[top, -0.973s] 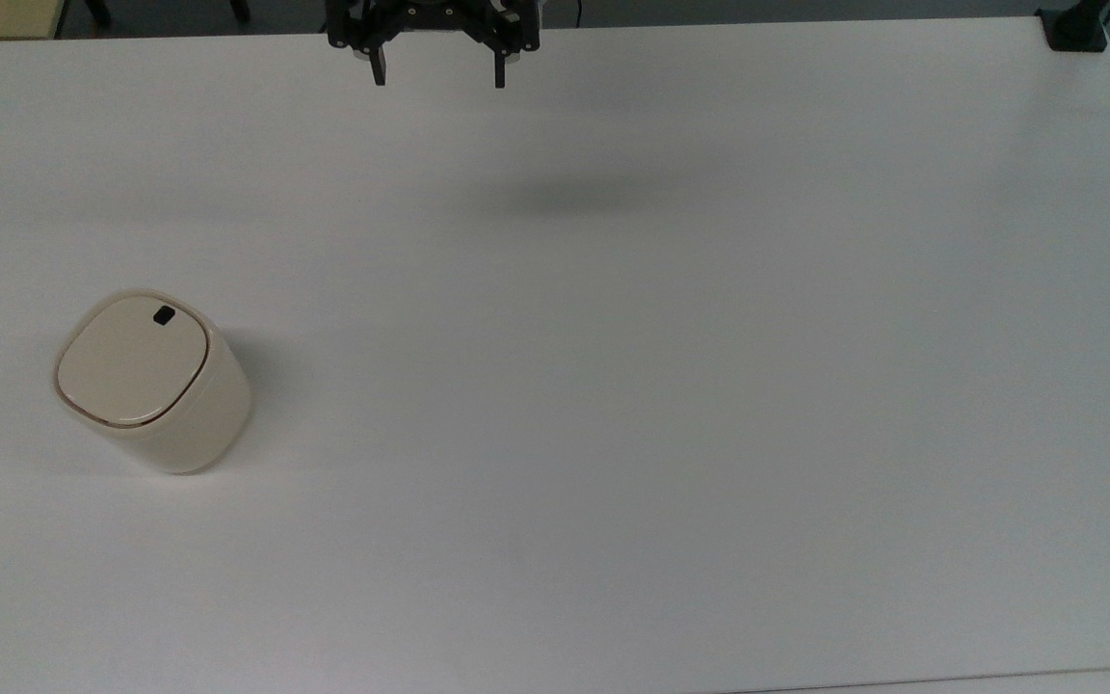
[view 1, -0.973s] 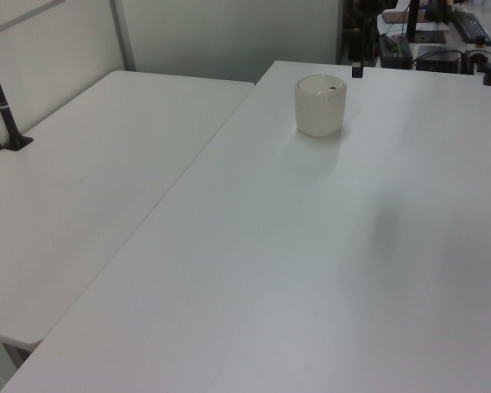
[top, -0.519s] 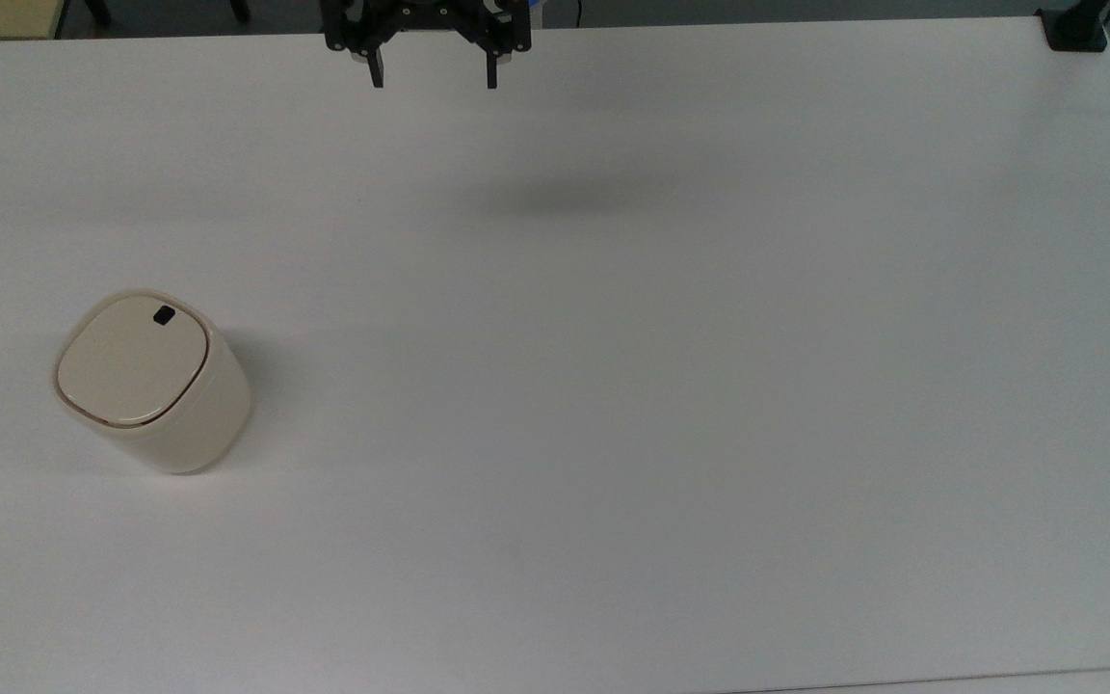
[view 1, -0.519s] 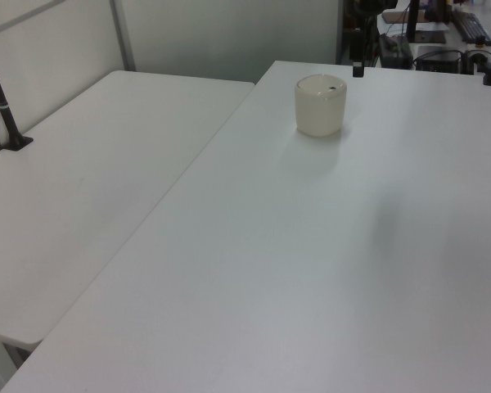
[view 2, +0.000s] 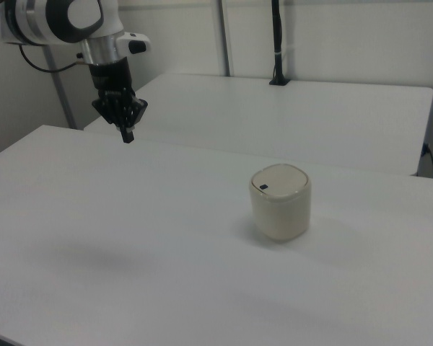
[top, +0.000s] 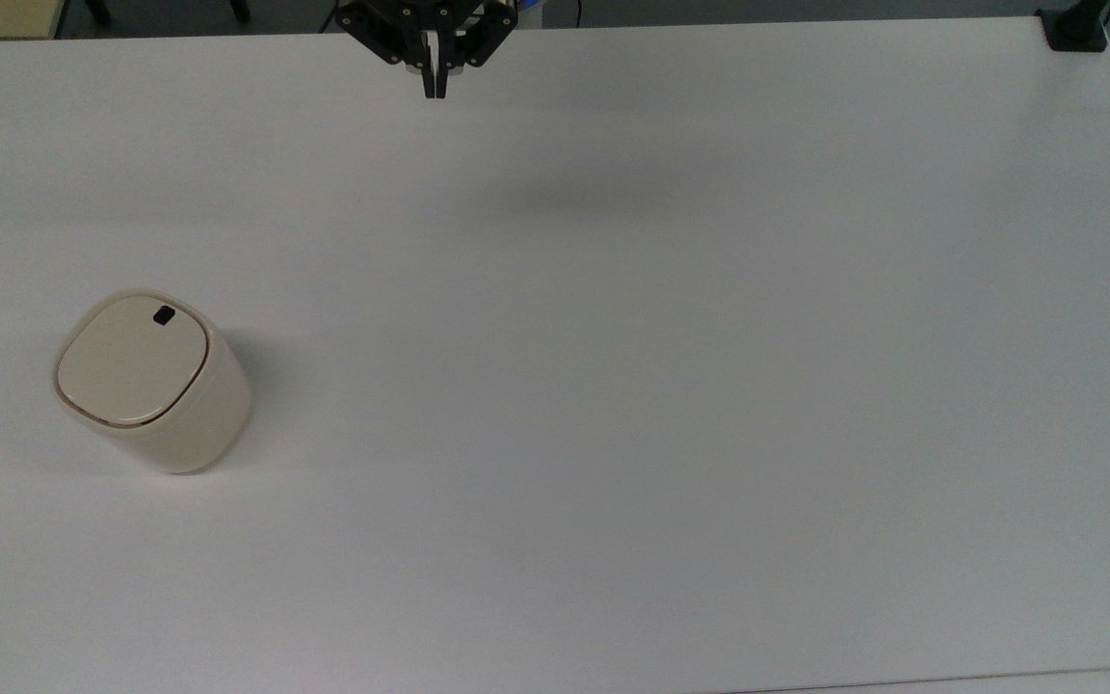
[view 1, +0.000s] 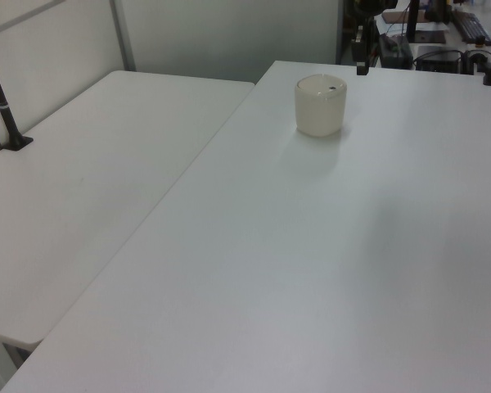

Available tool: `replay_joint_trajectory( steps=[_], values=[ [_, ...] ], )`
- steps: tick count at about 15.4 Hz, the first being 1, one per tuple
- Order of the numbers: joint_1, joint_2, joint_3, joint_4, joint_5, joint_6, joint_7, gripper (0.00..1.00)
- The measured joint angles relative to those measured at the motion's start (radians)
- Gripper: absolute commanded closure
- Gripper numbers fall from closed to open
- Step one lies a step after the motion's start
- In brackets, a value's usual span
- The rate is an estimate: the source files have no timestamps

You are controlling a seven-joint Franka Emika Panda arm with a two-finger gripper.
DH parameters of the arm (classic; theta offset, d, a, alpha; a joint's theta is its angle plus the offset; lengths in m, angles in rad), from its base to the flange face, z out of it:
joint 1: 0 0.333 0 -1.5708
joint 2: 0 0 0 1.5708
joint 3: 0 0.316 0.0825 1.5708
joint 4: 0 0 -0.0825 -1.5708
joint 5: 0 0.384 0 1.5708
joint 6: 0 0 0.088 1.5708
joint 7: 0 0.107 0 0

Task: Open the trash bin
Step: 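Move the gripper over the cream bin and lower it onto the lid button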

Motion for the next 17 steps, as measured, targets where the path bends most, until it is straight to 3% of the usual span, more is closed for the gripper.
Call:
replay_joint_trajectory(
  steps=[6, 13, 17],
  values=[
    [-0.015, 0.009, -0.005, -0.001, 0.0, 0.02, 0.0, 1.0],
    [-0.165, 0.101, -0.016, 0.002, 0.0, 0.229, 0.009, 1.0],
    [-0.257, 0.171, -0.019, 0.01, 0.0, 0.4, 0.085, 1.0]
  ],
)
